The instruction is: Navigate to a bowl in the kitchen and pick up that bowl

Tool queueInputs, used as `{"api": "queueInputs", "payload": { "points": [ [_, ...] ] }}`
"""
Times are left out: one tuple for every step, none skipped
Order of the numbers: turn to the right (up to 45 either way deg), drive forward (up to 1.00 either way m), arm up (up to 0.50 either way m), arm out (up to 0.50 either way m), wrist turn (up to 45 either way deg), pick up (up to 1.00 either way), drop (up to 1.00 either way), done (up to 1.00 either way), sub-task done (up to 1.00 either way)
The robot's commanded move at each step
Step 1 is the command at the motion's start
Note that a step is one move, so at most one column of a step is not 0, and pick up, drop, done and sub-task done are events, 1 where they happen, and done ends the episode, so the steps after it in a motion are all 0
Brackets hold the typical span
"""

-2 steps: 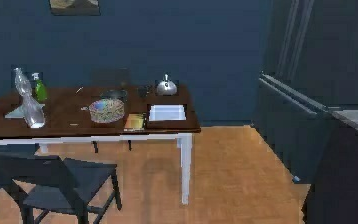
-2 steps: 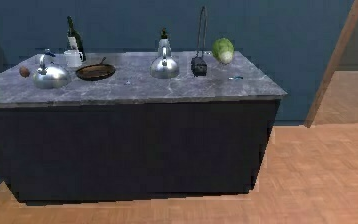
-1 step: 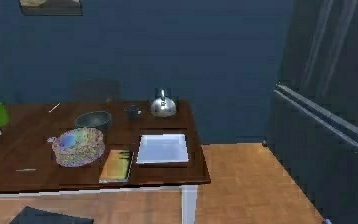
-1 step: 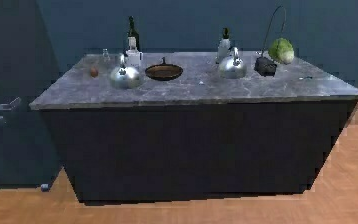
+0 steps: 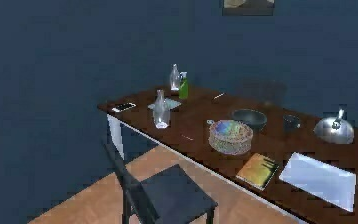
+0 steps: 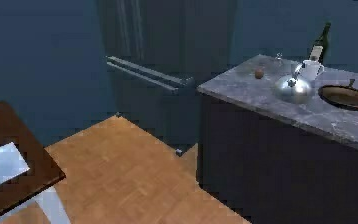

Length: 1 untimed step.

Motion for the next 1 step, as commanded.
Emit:
{"api": "queueInputs", "payload": {
  "points": [
    [-45.0,0.00,0.00,0.00,0.0,0.00,0.00,0.00,0.00]
  ]
}}
